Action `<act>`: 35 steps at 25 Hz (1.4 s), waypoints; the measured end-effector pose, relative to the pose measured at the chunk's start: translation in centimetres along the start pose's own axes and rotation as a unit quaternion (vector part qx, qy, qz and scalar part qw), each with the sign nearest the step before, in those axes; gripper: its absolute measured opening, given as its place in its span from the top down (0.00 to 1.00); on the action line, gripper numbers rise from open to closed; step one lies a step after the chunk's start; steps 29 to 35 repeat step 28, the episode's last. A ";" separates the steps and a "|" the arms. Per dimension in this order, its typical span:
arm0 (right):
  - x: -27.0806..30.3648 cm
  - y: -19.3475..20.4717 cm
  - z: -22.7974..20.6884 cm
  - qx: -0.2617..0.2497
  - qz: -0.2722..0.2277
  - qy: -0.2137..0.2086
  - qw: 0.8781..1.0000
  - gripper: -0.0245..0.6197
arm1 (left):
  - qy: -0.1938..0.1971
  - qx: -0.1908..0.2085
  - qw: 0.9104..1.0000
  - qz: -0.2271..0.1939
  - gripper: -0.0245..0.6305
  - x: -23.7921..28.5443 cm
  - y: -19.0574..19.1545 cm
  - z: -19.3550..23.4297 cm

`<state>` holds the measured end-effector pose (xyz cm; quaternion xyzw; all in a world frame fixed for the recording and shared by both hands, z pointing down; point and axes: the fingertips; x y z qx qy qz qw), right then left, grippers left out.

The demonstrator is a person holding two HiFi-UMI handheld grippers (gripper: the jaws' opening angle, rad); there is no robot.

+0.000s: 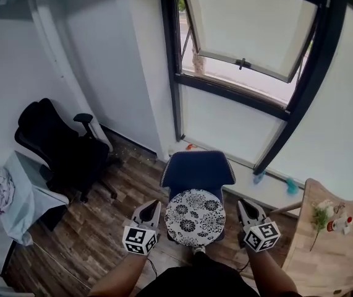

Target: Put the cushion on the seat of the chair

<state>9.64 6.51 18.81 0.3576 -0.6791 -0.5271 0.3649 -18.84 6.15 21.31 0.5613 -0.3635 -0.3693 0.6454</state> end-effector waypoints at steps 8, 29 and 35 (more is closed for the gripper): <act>0.0 -2.4 -0.4 -0.022 -0.014 -0.006 1.000 0.92 | -0.024 0.030 0.999 -0.021 0.95 -0.5 -2.8 0.5; 1.1 -1.9 -0.9 -0.037 0.000 -0.019 0.999 0.92 | -0.023 0.029 0.999 -0.020 0.95 1.5 -2.7 0.1; 1.1 -1.9 -0.9 -0.037 0.000 -0.019 0.999 0.92 | -0.023 0.029 0.999 -0.020 0.95 1.5 -2.7 0.1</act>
Point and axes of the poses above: the fingertips, and each gripper's own axes: x forward along the fingers, z to its left, y out of its underside, and after that the axes turned 5 degrees about -z, right-handed
